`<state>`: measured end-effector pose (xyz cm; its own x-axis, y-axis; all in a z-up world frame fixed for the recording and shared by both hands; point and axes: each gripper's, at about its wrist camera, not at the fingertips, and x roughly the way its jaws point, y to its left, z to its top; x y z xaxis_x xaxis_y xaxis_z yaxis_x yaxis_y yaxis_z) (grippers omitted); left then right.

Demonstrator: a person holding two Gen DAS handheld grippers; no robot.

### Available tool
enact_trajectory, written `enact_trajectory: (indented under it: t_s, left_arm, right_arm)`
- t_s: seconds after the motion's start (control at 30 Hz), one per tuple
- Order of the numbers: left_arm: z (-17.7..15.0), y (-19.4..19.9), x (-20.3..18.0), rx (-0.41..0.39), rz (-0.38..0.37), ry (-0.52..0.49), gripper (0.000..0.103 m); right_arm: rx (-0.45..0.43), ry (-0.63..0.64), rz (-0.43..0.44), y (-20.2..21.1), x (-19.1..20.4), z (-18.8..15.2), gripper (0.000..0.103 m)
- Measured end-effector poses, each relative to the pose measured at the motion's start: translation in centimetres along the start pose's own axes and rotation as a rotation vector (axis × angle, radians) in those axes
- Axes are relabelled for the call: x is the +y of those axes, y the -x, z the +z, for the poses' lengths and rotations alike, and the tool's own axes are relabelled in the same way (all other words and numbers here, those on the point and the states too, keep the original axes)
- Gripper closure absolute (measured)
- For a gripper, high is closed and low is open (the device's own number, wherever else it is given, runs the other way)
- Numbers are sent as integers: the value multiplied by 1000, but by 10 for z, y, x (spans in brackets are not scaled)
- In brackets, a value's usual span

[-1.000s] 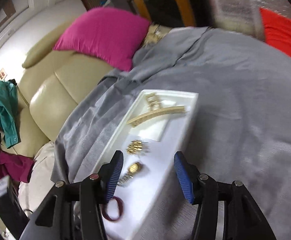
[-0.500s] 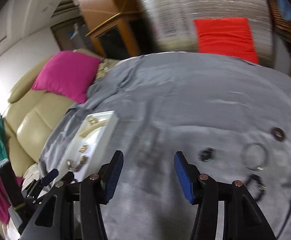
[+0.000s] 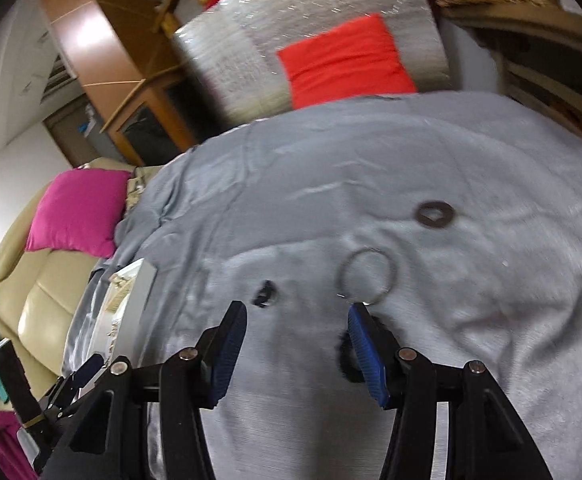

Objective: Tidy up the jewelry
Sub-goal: 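Move both tools back over the remaining jewelry on the grey cloth, then grasp the black beaded bracelet with the left tool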

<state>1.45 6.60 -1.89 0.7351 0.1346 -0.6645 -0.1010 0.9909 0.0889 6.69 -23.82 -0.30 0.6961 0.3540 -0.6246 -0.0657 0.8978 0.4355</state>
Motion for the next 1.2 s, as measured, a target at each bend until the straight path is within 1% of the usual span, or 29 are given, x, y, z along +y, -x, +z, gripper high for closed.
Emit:
enact_trajectory:
  t_s: [0.23, 0.47, 0.57, 0.73, 0.9, 1.07, 1.2]
  left_arm:
    - [0, -4, -35, 4, -25, -50, 43]
    - [-1, -7, -64, 12, -54, -89, 43]
    - [-3, -9, -77, 25, -82, -99, 43]
    - [-8, -12, -101, 59, -159, -112, 43]
    - [-11, -20, -124, 113, -272, -111, 42]
    - [3, -31, -142, 116, -332, -102, 43]
    - [8, -53, -155, 191, -438, -59, 43]
  right_arm:
    - [4, -46, -10, 4, -33, 4, 46]
    - [-2, -89, -4, 10, -54, 10, 46]
    - [-2, -127, 1, 12, -65, 10, 46]
    - [0, -184, -12, 13, -83, 10, 46]
    - [8, -236, -5, 10, -96, 11, 46]
    - [-3, -253, -9, 9, -102, 14, 46]
    - [-22, -271, 2, 6, -106, 19, 46]
